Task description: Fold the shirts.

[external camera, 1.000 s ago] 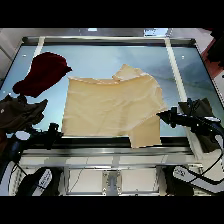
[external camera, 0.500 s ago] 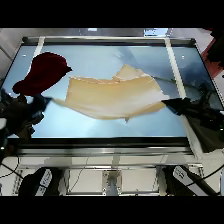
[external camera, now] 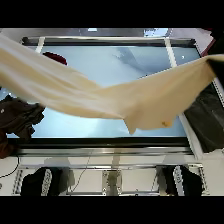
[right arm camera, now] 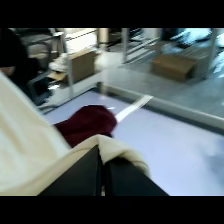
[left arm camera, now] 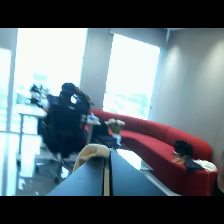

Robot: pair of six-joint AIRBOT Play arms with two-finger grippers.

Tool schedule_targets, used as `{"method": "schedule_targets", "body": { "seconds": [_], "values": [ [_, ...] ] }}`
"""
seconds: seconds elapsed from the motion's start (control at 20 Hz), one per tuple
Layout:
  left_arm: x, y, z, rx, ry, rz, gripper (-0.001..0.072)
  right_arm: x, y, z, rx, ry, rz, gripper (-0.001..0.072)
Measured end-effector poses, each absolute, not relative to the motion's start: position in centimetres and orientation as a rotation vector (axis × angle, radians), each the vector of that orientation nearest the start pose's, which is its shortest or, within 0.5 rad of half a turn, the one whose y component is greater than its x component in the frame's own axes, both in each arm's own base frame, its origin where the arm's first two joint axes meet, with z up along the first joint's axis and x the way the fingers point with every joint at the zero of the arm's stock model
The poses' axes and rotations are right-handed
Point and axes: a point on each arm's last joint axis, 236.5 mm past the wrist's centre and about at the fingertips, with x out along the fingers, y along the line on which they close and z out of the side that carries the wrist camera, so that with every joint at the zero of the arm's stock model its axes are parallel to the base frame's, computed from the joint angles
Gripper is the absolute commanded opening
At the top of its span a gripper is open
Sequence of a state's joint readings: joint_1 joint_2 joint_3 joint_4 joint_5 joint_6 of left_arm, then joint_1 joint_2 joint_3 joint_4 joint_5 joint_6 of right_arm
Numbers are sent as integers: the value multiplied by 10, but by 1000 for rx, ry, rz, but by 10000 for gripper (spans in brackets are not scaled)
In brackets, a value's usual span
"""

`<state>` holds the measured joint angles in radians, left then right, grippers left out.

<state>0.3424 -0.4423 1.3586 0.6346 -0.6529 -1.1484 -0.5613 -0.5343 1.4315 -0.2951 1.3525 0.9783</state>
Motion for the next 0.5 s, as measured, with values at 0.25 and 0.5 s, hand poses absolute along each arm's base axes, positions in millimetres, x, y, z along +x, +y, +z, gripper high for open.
{"method": "schedule_targets", "body": {
  "seconds": [0.25, 0.5],
  "values": [
    [205, -9, 535, -164, -387, -53, 13, 225, 73, 485, -50, -69, 314, 27],
    [302, 8, 451, -257, -31, -70, 13, 326, 48, 434, 178, 142, 500, 28]
  ]
}}
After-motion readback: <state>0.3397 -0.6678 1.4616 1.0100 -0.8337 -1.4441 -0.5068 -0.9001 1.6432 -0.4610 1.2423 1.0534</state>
